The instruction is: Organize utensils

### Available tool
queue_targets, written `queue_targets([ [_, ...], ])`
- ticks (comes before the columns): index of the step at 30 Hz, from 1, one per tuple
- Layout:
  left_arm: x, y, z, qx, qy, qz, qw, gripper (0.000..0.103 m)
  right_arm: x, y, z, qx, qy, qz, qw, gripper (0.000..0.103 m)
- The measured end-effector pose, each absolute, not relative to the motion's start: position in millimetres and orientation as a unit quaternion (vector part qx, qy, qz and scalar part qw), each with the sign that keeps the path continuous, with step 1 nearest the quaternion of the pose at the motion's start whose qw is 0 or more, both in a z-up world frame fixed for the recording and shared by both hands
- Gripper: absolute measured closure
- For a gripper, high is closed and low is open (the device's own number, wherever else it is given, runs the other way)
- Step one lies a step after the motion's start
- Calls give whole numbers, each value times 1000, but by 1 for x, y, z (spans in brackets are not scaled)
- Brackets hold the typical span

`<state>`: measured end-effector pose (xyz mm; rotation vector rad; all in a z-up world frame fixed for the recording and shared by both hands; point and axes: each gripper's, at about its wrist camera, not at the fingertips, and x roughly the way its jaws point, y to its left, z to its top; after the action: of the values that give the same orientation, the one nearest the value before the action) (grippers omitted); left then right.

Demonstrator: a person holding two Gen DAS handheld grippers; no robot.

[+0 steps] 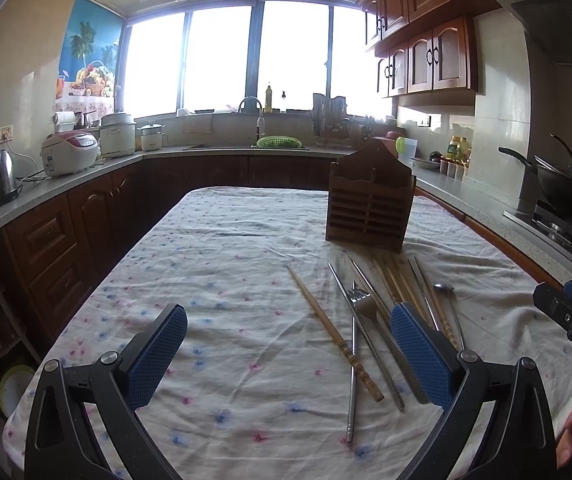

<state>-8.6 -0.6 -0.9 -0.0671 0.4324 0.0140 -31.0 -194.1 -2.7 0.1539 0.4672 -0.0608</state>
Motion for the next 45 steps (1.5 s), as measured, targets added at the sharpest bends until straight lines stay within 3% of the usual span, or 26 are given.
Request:
queue_targets([
  [24, 2, 1, -1, -42, 226, 5, 973, 1, -25, -199, -4, 90, 241, -28, 966, 0],
  [45, 42, 21, 3, -102, 289, -16, 952, 1, -1, -214, -7, 112, 269, -26, 956, 0],
])
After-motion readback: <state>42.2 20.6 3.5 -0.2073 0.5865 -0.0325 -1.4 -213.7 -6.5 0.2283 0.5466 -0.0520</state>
